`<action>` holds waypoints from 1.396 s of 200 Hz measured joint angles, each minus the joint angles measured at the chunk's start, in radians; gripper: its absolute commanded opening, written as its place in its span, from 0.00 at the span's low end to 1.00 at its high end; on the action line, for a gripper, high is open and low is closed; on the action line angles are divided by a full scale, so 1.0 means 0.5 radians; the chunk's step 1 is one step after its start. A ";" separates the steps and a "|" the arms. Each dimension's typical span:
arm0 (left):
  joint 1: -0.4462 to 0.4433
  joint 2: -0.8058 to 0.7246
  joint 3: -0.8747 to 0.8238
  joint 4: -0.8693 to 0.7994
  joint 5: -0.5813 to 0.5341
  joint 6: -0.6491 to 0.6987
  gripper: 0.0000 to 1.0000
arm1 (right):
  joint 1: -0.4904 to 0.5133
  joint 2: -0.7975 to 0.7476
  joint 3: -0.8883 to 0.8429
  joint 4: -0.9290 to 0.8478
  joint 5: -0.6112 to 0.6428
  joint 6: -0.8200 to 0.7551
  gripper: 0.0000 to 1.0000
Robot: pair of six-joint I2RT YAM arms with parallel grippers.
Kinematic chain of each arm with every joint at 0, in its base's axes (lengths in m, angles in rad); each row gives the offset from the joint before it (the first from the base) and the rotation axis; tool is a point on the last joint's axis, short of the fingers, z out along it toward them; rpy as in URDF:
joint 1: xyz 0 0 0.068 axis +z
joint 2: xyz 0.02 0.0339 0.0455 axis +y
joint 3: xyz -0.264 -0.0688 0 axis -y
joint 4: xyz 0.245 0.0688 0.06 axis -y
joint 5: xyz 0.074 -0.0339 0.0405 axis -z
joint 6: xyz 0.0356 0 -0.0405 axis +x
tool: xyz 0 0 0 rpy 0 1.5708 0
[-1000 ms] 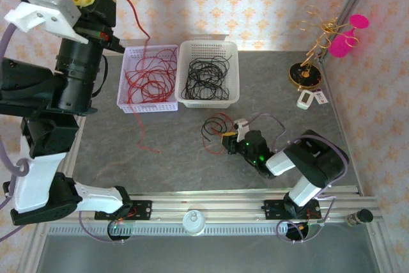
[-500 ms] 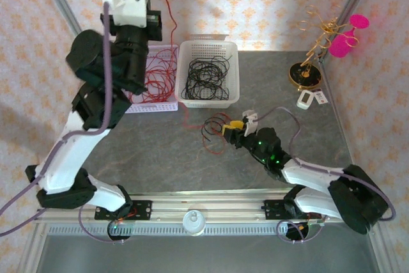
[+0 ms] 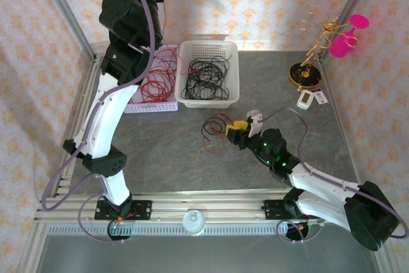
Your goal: Untangle the cables
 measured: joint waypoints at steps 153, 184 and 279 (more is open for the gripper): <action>0.902 0.009 -0.720 -0.005 0.635 -0.768 0.00 | 0.000 0.021 0.137 -0.182 0.021 0.047 0.42; 0.932 0.055 -0.905 0.008 0.716 -0.867 0.00 | 0.000 -0.005 0.138 -0.241 0.037 0.058 0.42; 0.922 -0.333 -2.419 0.249 0.815 -1.555 0.00 | -0.008 0.060 0.229 -0.509 0.226 0.206 0.46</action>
